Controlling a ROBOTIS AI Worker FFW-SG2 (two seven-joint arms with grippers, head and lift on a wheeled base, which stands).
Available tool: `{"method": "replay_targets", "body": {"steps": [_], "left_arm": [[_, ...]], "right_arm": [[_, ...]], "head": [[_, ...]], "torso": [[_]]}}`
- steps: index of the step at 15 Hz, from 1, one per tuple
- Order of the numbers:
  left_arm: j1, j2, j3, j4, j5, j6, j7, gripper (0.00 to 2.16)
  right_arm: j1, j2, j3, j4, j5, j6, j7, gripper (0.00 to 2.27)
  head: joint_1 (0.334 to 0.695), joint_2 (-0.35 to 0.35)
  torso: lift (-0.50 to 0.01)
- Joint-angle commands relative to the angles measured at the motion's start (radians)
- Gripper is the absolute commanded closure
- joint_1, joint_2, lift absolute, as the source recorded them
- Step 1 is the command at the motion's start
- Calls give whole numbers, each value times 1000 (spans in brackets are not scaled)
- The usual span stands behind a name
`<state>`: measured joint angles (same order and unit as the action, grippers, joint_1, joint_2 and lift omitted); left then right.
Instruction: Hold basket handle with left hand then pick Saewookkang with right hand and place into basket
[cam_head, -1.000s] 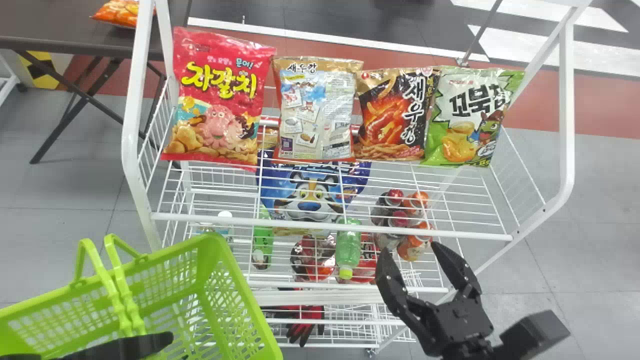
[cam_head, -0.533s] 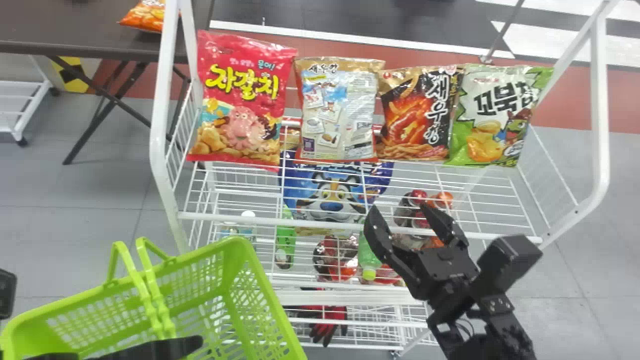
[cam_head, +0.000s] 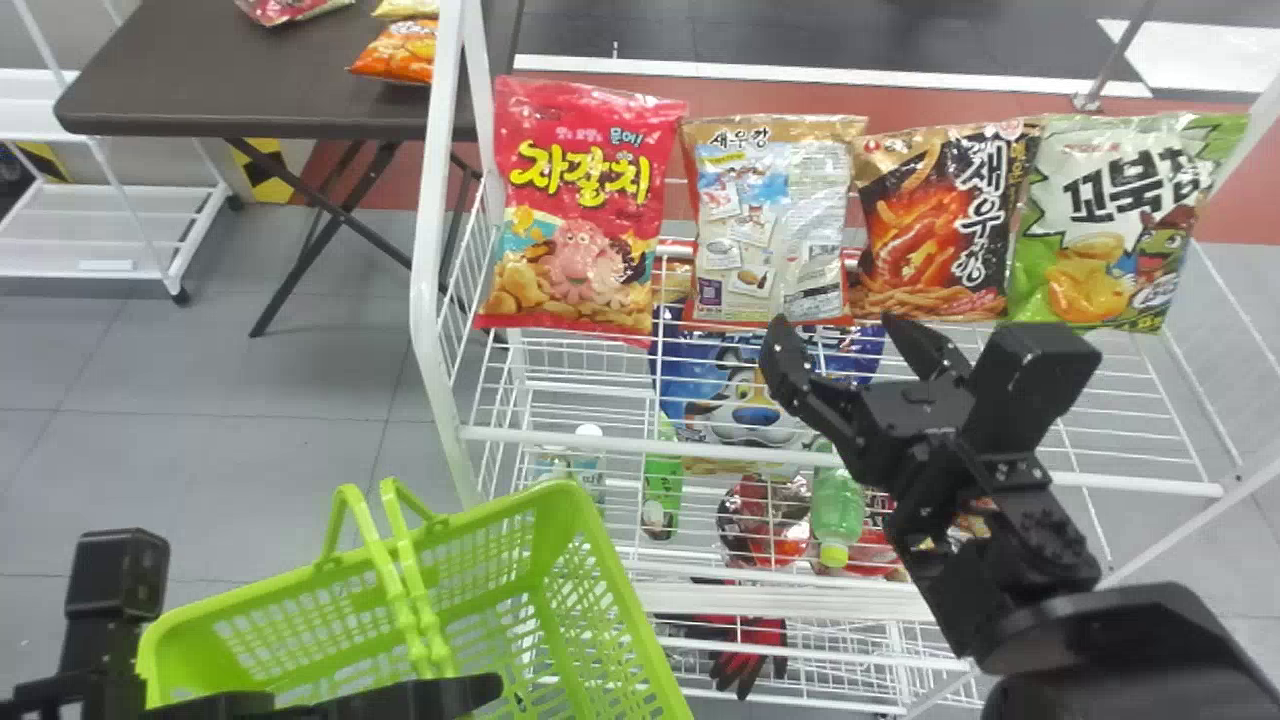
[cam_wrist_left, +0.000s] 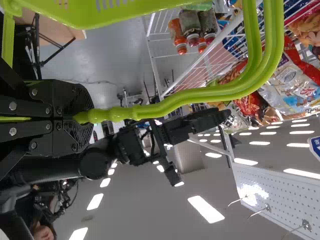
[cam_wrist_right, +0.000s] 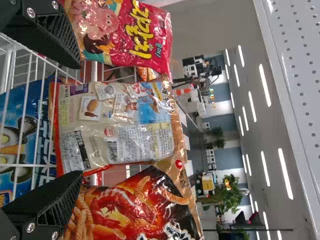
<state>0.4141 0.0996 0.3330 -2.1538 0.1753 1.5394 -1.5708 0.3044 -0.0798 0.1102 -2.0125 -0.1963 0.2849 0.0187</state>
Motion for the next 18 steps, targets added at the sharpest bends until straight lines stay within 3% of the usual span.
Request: {"method": "replay_targets", "body": {"steps": [1, 7, 18], "left_arm": [[-4, 5, -8, 0, 0, 32, -10, 2152], [-11, 15, -26, 2, 0, 32, -10, 2152], [-26, 22, -22, 31, -2, 32, -10, 2152]], "right_arm": [[-64, 8, 19, 1, 5, 80, -19, 39], [-191, 12, 82, 103, 32, 178, -71, 39], [-395, 25, 91, 331, 35, 230, -85, 39]], "head": [[695, -34], [695, -2], [695, 17]], "torso": [[-18], [-18], [-18]]}}
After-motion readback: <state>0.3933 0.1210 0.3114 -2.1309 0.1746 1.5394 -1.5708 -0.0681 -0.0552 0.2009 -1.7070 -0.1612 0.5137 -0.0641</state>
